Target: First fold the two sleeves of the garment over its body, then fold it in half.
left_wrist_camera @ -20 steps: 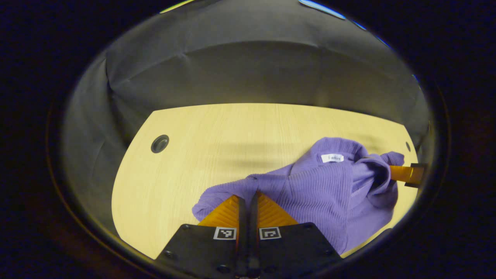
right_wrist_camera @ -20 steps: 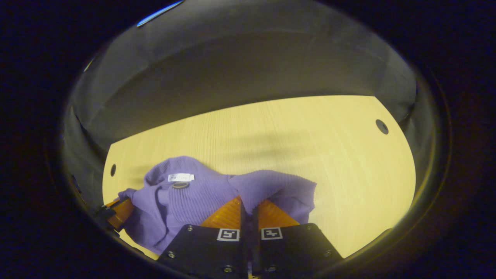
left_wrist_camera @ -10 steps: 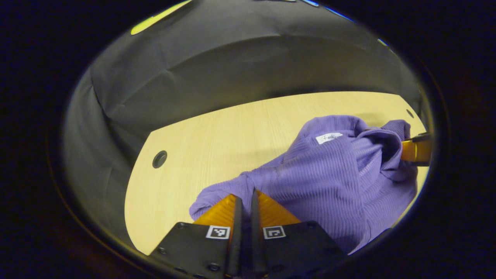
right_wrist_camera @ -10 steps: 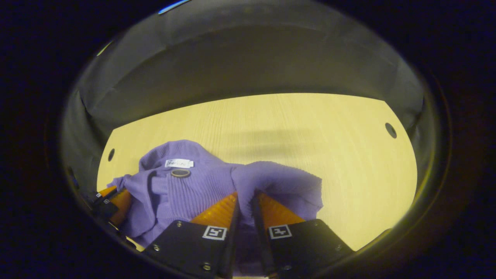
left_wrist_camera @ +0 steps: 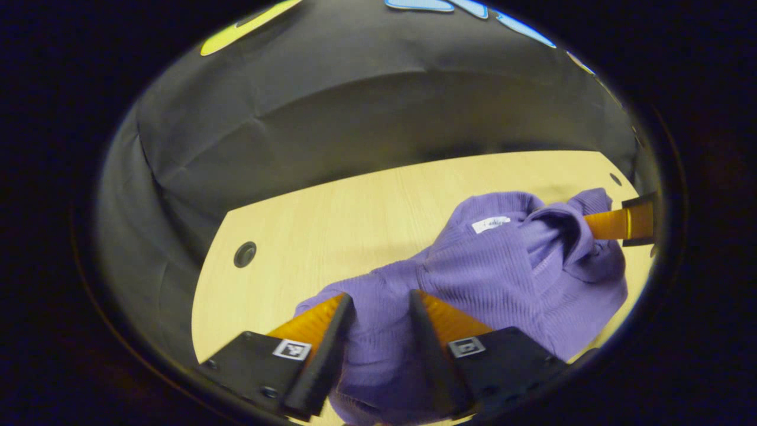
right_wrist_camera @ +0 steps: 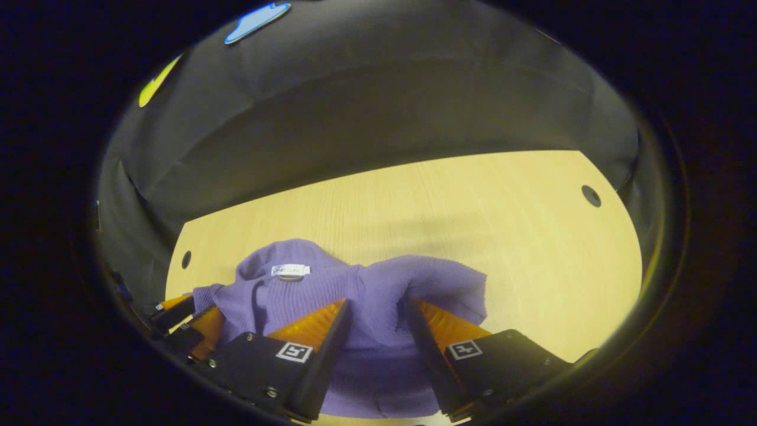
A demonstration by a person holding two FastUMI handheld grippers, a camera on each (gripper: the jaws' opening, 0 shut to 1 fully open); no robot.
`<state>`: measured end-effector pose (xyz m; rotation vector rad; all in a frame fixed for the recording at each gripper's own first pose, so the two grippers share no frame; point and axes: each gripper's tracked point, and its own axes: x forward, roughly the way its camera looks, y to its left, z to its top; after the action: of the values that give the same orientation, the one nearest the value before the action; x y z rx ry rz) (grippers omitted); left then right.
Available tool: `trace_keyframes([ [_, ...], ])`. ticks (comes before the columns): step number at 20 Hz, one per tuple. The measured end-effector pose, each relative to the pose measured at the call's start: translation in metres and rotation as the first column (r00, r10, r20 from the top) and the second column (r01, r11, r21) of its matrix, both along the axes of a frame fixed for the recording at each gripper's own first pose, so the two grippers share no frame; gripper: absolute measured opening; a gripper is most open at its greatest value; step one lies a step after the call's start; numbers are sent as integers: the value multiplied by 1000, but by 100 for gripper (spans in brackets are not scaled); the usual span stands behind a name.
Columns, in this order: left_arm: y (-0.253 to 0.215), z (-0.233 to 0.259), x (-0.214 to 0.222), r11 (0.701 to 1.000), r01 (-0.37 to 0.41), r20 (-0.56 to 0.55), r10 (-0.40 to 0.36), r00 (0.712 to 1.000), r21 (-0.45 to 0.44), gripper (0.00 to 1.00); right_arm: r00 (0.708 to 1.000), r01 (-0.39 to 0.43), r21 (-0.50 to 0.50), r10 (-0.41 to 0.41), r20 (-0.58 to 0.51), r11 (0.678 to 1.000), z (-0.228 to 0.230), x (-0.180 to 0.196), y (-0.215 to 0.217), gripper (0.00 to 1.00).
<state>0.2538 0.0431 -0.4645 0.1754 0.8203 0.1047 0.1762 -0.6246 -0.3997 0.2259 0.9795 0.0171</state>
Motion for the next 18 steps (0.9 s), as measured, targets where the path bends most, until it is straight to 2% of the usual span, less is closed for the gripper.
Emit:
trace_keyframes([
  [2, -5, 27, 3, 1000, 22, 67, -21, 998, -21, 100, 996, -11, -55, 15, 84, 998, 24, 4, -9, 71],
  [3, -7, 39, 2, 999, 31, 85, -29, 996, -22, 94, 992, -21, -64, 29, 122, 998, 37, 5, -9, 72],
  [4, -10, 50, 0, 999, 38, 104, -35, 994, -24, 94, 987, -30, -67, 40, 155, 997, 51, 3, -6, 67],
  [5, -14, 61, -2, 999, 42, 125, -37, 991, -34, 100, 981, -34, -71, 47, 188, 997, 65, 3, -5, 72],
  [6, -19, 72, -3, 998, 47, 149, -39, 988, -46, 95, 974, -37, -73, 53, 221, 997, 81, 1, -4, 72],
  [7, -23, 85, -6, 997, 52, 171, -41, 984, -55, 91, 966, -41, -73, 58, 251, 996, 98, -1, -2, 67],
  [8, -27, 98, -10, 996, 60, 196, -47, 980, -62, 95, 957, -44, -74, 64, 284, 996, 113, -4, 1, 72],
  [10, -36, 132, -18, 994, 80, 249, -61, 967, -69, 97, 936, -50, -77, 73, 344, 996, 143, -12, 7, 72],
  [12, -44, 166, -29, 993, 96, 306, -73, 949, -61, 95, 916, -52, -77, 78, 394, 996, 172, -23, 8, 71],
  [16, -59, 235, -60, 991, 116, 431, -79, 899, -61, 94, 854, -31, -87, 71, 515, 996, 243, -52, 5, 71],
  [17, -63, 249, -69, 991, 121, 454, -80, 887, -62, 94, 837, -25, -82, 65, 543, 996, 259, -61, 4, 67],
  [18, -66, 267, -80, 990, 125, 477, -81, 875, -61, 94, 821, -17, -78, 59, 567, 997, 272, -71, 2, 71],
])
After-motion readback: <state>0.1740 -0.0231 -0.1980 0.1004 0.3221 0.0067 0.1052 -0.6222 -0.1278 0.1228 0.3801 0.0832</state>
